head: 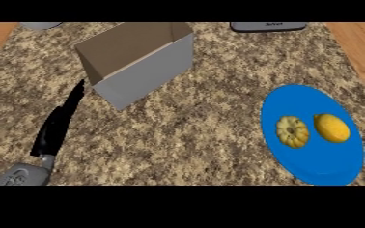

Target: Pick the squash from the plate and place it in the cardboard box

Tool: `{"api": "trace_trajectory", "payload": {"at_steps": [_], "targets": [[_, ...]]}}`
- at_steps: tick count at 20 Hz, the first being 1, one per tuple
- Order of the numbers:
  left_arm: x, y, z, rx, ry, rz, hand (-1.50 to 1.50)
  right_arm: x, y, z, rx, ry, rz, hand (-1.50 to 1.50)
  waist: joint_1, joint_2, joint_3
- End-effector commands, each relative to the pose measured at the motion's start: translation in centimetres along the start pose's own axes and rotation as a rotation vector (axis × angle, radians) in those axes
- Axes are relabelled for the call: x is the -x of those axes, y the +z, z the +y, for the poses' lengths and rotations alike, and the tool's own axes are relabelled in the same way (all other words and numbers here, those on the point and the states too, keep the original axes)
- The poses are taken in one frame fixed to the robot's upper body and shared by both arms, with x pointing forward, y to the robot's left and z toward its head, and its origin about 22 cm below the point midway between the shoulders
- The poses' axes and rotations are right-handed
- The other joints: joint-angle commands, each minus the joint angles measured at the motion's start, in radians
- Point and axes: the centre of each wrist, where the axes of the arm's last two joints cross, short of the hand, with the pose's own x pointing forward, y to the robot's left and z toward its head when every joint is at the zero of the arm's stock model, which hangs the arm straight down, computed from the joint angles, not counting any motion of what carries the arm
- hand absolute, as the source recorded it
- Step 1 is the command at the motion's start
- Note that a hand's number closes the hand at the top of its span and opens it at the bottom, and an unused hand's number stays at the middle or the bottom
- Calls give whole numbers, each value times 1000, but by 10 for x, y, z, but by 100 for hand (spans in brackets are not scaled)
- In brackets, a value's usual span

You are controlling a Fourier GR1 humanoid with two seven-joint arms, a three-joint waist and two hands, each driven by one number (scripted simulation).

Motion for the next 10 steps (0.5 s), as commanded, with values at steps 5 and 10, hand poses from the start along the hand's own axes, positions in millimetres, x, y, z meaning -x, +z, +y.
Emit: {"api": "trace_trajectory", "payload": {"at_steps": [5, 10], "targets": [[5, -1, -26, 27, -22, -16, 0, -89, 16, -14, -166, 153, 110, -150, 31, 7, -3], [-7, -4, -19, 57, -13, -58, 0, -130, -2, 3, -206, 232, 208, -150, 52, 8, -1]]}}
